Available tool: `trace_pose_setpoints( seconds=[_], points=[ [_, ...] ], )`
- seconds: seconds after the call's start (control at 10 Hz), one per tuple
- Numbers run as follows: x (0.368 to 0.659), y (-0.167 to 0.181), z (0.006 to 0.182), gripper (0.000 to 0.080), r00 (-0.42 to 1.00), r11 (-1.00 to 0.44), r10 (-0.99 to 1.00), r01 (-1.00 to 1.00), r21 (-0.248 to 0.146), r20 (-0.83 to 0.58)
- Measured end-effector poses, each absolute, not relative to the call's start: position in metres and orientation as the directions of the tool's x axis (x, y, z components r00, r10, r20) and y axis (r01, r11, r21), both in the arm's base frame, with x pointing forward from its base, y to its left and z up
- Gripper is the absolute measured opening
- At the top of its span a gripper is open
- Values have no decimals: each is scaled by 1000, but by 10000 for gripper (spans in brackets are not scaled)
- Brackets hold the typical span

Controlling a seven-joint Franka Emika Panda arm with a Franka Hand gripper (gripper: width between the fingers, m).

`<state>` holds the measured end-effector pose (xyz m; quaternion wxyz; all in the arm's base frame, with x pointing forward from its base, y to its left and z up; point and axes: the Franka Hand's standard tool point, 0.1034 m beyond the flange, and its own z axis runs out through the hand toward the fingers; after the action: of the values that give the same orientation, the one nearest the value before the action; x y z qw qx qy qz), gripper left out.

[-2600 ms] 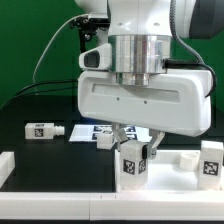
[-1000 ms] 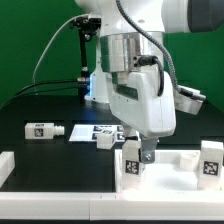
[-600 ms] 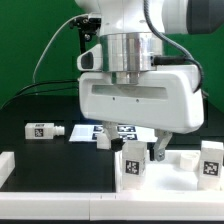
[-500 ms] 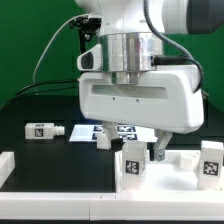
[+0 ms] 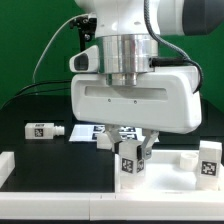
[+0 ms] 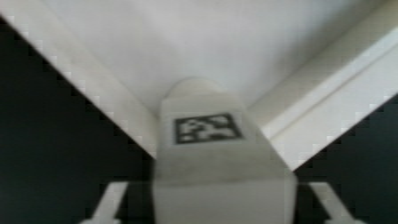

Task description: Assemble square table

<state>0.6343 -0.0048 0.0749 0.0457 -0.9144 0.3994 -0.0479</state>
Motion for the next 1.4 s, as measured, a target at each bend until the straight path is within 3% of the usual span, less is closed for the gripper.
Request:
trace_pose_setpoints(
  seconds=[0.2,0.5,0.7,0.8,1.0,1.3,1.4],
  points=[
    [634,-5,75,284,553,-552,-833,-824,-127,33],
    [633,-4,76,284,112,-109,-993,-988,-106,-22],
    [633,-4,74,284,-255,263,-963,-959,-104,-82],
    [633,-4,74,285,-341,349,-936,-932,-100,-91],
    [633,-4,74,288,-422,431,-901,-898,-91,-99],
    [632,-5,73,289,-414,422,-905,-902,-89,-96],
    [632,-4,75,447,-410,418,-907,-904,-90,-96]
  ],
)
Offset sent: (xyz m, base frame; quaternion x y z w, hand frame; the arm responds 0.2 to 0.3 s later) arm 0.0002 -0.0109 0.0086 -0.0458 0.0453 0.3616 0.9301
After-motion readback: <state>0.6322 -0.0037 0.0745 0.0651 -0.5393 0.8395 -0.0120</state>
